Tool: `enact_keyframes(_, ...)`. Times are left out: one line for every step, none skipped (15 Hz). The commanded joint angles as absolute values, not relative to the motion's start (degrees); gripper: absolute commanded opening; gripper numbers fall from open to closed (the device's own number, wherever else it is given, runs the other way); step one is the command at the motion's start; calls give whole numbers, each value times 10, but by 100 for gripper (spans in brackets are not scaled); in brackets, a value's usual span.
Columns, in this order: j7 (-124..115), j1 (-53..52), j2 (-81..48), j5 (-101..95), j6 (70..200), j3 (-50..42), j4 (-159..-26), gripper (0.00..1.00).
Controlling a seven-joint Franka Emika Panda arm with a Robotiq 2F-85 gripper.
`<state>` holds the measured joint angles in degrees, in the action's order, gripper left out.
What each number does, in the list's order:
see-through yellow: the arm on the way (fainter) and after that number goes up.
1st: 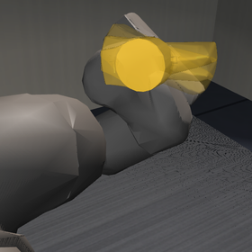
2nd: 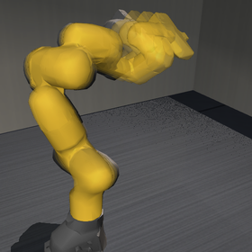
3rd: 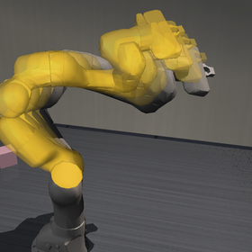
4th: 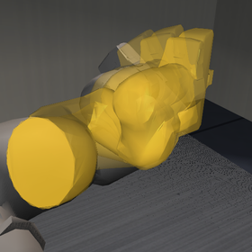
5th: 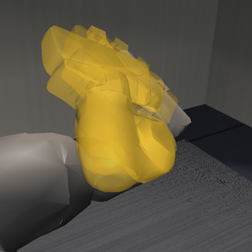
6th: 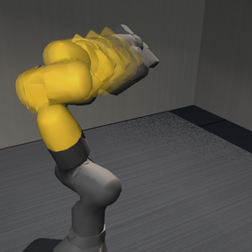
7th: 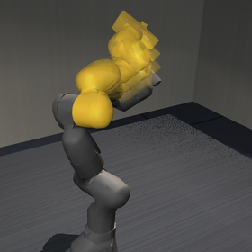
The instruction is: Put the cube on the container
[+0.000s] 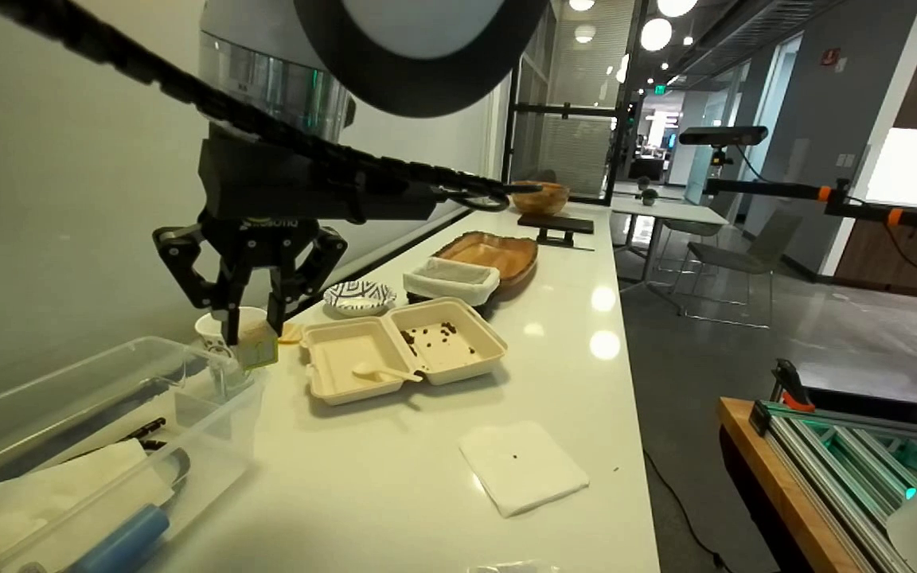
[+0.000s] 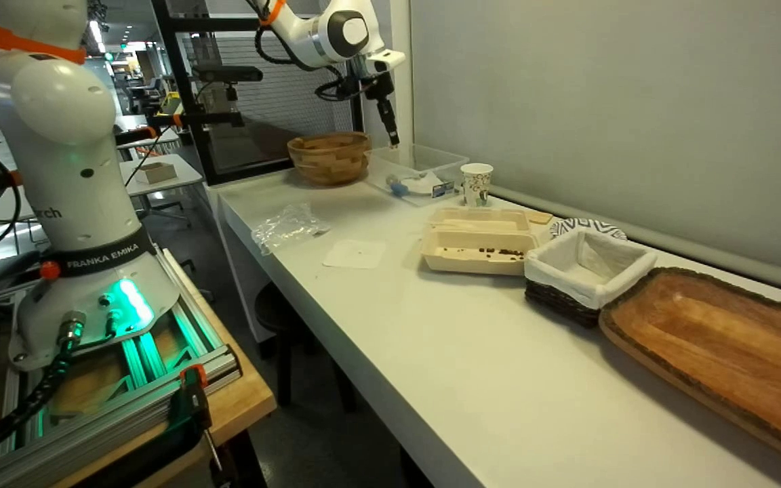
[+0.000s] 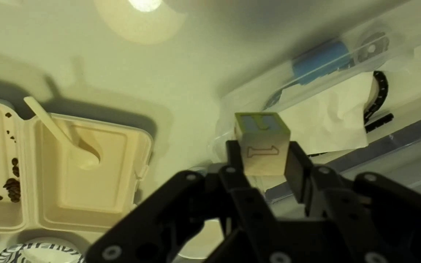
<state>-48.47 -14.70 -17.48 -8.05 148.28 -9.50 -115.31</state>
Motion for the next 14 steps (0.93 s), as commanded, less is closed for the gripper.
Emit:
enact_keyframes(-467, -109, -202, -73, 1512, -76, -1133, 9)
enact_keyframes(-453, -100, -206, -65, 1525, -70, -1132, 9)
enact_keyframes(-437, -90, -209, -52, 1530, -63, -1130, 9)
enact_keyframes(-423, -81, -213, -41, 1534, -58, -1129, 9)
enact_keyframes(-414, -76, -217, -34, 1536, -55, -1127, 9)
enact_keyframes(-404, -70, -221, -25, 1538, -53, -1126, 9)
enact_keyframes(-397, -66, -226, -19, 1542, -53, -1125, 9)
enact_keyframes(-392, -63, -232, -11, 1540, -52, -1120, 9)
enact_keyframes(-385, -61, -237, -6, 1540, -53, -1115, 9)
enact_keyframes(-380, -59, -241, 0, 1536, -53, -1110, 9)
enact_keyframes(-377, -58, -247, 3, 1536, -54, -1104, 9)
enact_keyframes(-373, -58, -254, 6, 1536, -56, -1098, 9)
enact_keyframes(-371, -58, -260, 8, 1534, -57, -1092, 9)
enact_keyframes(-370, -57, -265, 11, 1531, -57, -1087, 9)
